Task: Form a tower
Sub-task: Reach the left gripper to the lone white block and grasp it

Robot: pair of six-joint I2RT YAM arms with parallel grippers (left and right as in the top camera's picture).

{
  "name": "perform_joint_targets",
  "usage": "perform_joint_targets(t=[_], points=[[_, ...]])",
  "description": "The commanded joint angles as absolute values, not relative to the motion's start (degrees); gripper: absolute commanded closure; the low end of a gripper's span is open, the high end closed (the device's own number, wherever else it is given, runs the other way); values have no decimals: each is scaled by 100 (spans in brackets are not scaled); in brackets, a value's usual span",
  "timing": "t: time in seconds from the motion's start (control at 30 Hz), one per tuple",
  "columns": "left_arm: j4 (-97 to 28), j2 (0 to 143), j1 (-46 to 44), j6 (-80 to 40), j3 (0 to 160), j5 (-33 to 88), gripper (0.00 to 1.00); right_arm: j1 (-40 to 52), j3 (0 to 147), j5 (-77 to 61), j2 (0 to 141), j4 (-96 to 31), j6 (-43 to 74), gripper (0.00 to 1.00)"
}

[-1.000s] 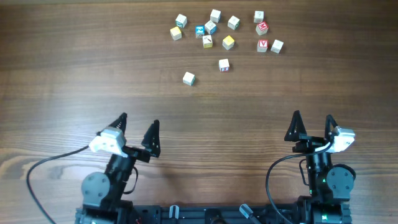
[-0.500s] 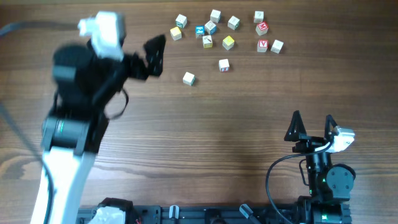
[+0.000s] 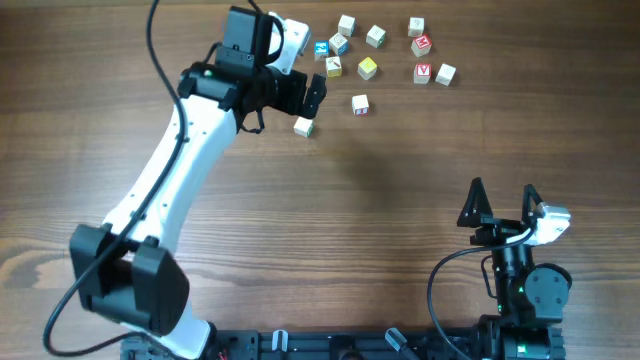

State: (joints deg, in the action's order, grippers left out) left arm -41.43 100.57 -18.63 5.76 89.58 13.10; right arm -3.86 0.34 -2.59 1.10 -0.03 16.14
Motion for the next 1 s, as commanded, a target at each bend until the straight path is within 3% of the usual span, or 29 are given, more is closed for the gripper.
perform_joint_targets(t=[0.0,0.37,0.97], points=[[-4215,10519,-1848,731,9021,1186,0,-414,30,-331,80,10,1511,0],[-4230,12149,-1855,729,9021,1194,0,-414,30,-331,80,10,1509,0],[-3457,12519,-1855,733,8991,1192,0,-414,30,-331,80,10,1511,0]])
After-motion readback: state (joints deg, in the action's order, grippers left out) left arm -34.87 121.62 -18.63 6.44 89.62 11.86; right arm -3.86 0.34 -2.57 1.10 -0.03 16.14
